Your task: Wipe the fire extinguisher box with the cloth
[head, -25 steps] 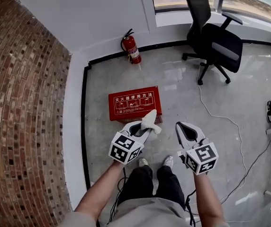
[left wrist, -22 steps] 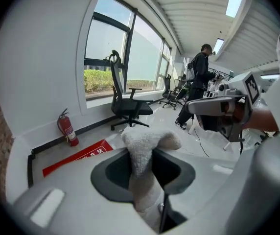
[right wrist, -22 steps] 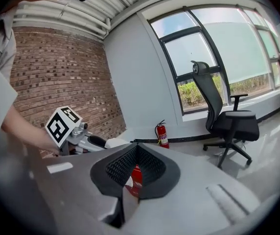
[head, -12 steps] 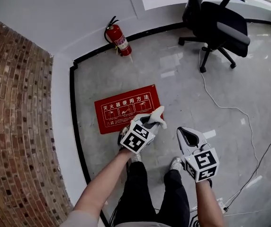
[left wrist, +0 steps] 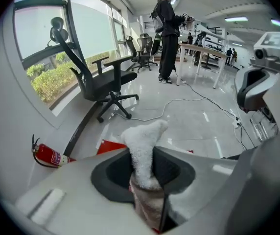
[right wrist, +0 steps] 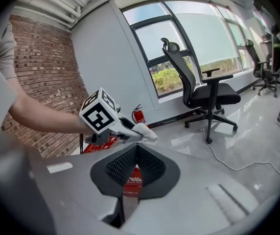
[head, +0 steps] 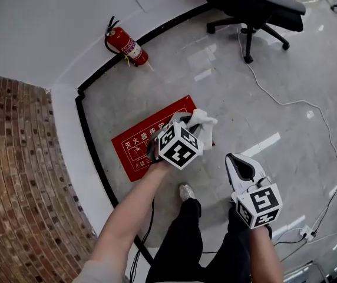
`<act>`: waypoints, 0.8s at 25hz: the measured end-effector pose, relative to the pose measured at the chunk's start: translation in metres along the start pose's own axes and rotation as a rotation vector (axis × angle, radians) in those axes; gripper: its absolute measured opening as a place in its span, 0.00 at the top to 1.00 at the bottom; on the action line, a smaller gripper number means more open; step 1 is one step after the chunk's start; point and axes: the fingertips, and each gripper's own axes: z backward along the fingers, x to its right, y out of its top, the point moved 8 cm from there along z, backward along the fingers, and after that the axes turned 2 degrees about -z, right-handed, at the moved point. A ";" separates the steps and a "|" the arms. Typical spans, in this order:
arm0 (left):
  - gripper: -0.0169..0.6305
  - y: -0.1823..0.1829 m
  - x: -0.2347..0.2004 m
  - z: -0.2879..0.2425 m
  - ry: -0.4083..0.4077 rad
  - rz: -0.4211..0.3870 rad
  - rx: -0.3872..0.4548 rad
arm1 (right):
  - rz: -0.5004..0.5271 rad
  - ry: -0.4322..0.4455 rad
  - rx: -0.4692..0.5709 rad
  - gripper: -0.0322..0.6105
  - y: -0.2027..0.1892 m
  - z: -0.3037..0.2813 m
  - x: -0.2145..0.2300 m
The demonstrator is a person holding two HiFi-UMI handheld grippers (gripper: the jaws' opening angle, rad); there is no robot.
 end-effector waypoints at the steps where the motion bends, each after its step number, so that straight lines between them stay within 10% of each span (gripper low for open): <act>1: 0.82 0.000 -0.010 -0.002 0.012 -0.002 0.005 | -0.010 -0.010 0.005 0.91 -0.003 -0.002 0.001; 20: 0.82 -0.084 -0.109 0.033 0.140 -0.069 0.000 | -0.054 -0.132 0.008 0.91 -0.028 -0.021 -0.052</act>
